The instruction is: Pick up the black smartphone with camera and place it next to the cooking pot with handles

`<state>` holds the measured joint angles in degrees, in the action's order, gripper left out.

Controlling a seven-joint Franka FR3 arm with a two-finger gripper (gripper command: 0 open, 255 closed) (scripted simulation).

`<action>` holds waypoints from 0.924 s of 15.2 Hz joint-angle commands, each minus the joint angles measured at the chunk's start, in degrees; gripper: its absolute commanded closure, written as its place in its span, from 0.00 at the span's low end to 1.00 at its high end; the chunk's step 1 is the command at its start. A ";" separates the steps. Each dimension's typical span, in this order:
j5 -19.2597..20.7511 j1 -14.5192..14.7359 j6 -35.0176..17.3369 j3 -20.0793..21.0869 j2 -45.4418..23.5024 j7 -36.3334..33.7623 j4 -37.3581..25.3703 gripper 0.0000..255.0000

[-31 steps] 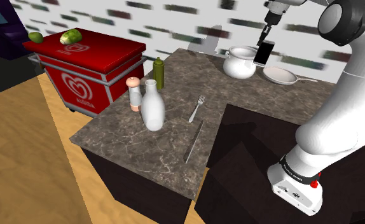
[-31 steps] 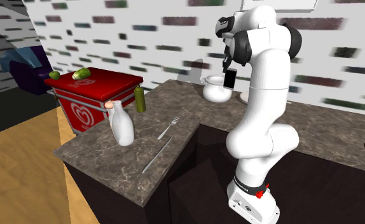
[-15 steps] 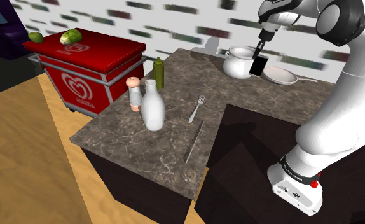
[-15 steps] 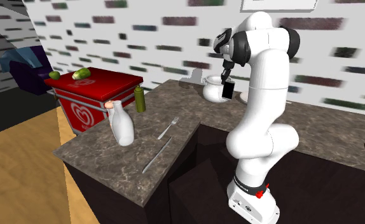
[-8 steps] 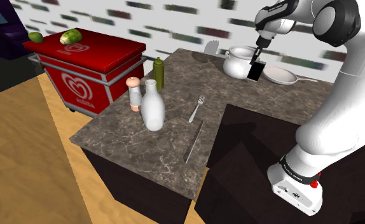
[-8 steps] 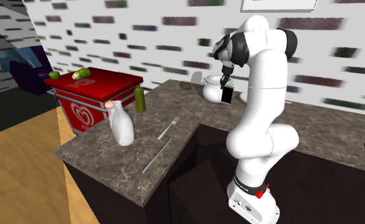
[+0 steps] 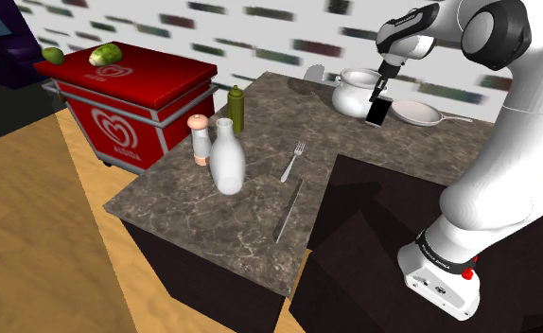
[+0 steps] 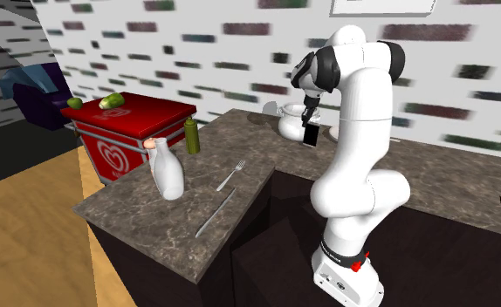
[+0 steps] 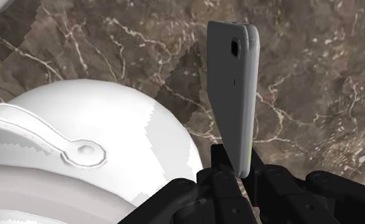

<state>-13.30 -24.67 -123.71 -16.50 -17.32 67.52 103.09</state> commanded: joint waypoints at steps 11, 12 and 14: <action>0.42 0.00 1.50 -0.19 0.87 -0.25 -0.69 0.00; 0.84 0.00 3.08 -0.38 1.72 -0.52 -1.48 0.00; 1.51 -0.05 5.98 -0.65 3.06 -0.95 -3.10 0.00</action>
<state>-12.08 -24.72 -119.07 -17.05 -14.81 66.79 100.78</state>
